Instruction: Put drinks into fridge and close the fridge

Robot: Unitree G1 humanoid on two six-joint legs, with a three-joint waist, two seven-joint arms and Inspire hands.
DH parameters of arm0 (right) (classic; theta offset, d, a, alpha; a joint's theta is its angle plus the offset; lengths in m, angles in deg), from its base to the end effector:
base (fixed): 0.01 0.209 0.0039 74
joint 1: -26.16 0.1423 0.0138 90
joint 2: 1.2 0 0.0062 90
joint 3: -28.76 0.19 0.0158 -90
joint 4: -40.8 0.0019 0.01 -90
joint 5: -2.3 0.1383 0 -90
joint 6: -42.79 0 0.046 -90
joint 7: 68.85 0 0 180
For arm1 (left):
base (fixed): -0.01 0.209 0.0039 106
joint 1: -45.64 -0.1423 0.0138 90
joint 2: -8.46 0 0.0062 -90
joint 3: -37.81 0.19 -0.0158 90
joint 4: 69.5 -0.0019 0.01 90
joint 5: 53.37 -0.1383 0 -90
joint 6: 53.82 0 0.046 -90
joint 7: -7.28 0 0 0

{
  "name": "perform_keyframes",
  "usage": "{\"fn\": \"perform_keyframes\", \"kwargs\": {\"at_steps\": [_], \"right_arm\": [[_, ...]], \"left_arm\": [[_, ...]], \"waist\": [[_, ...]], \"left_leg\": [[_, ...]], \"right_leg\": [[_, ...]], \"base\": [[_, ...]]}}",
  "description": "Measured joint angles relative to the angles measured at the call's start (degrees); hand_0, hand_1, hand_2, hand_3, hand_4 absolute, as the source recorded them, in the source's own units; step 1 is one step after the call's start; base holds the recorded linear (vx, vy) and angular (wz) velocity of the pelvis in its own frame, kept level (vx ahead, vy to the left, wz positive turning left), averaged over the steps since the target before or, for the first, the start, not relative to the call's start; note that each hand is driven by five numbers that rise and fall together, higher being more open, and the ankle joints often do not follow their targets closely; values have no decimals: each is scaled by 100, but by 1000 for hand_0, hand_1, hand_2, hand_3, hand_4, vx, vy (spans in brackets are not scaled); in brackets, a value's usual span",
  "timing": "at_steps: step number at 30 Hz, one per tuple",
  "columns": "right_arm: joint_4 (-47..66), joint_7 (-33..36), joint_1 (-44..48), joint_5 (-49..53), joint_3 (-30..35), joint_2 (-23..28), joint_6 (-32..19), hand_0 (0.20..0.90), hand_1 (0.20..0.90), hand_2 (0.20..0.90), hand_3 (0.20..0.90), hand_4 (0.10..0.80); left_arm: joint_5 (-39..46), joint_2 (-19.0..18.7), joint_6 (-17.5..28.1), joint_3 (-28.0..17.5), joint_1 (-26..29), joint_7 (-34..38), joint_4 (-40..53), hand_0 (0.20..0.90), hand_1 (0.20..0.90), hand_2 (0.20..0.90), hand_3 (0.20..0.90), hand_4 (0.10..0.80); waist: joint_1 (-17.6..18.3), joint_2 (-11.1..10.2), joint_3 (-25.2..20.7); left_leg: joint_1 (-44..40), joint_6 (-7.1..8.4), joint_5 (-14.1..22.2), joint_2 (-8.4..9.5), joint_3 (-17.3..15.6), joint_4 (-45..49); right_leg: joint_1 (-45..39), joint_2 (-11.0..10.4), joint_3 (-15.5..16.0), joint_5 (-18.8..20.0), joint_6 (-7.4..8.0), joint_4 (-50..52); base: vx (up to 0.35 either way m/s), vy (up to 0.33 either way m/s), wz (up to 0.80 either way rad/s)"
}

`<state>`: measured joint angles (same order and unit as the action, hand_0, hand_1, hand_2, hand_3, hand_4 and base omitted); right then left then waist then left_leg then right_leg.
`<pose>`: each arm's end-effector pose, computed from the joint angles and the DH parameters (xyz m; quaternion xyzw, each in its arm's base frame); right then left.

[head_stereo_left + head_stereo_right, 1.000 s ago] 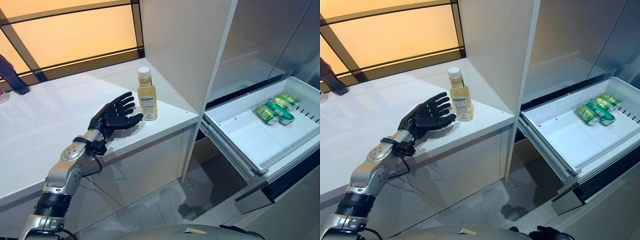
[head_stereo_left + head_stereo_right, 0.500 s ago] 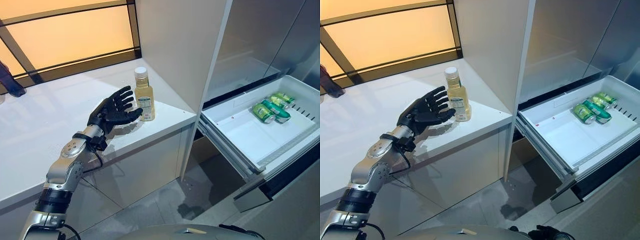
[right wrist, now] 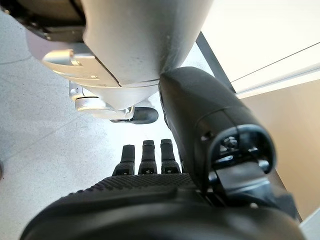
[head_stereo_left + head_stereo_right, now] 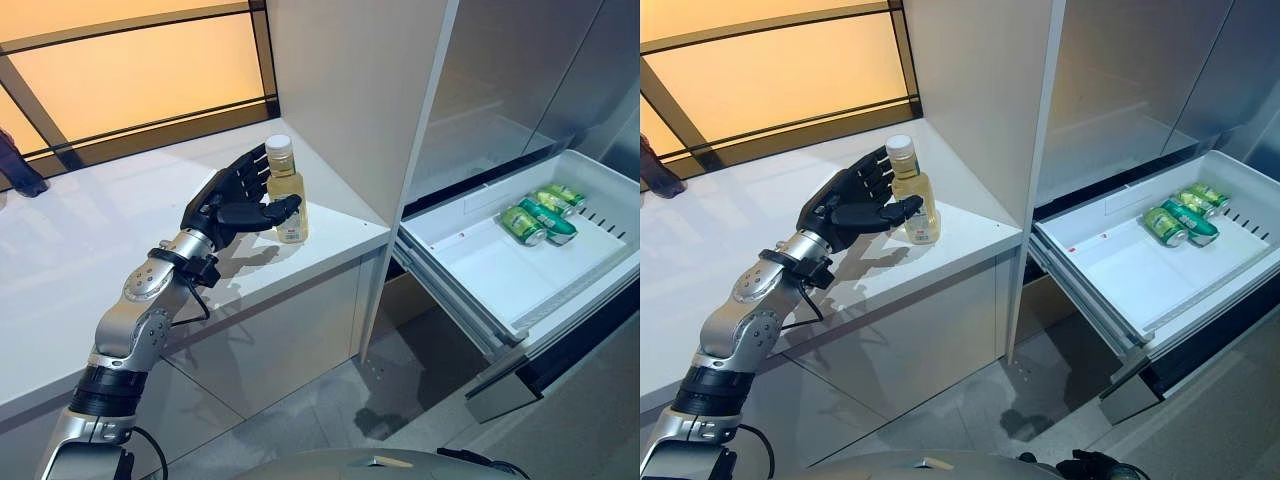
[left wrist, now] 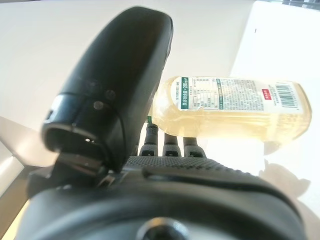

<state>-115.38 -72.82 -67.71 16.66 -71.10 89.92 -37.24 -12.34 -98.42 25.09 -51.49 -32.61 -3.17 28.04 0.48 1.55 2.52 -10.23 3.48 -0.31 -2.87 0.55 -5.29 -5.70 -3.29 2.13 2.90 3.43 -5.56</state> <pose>0.0508 -0.2430 -0.1198 -0.0348 0.6406 -0.0626 0.7645 0.2379 0.2272 0.1245 -0.0553 -0.0540 -0.1756 0.9814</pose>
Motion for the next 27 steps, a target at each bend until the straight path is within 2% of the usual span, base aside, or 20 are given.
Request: {"fn": "perform_keyframes", "kwargs": {"at_steps": [11,22,27], "right_arm": [[-4,-1,34,-4,-6,0,5,900,900,900,900,800],[-13,-18,63,-32,-19,1,17,900,900,900,900,800],[-34,-22,42,-42,-24,5,33,900,900,900,900,800]], "left_arm": [[65,-91,-129,42,72,10,-2,900,900,900,900,800],[239,-185,-292,438,439,109,-133,900,900,900,900,800],[247,-185,-373,471,475,124,-285,900,900,900,900,800]], "waist": [[25,3,-5],[114,18,-31],[167,54,-162]], "left_leg": [[-11,0,0,3,-3,11],[-46,0,-1,6,-15,17],[-45,0,0,6,-31,9]], "right_leg": [[-11,-1,-5,0,0,0],[-42,0,-16,1,0,1],[-33,1,-31,1,0,1]], "base": [[0,0,0],[0,0,0],[0,0,0]]}}
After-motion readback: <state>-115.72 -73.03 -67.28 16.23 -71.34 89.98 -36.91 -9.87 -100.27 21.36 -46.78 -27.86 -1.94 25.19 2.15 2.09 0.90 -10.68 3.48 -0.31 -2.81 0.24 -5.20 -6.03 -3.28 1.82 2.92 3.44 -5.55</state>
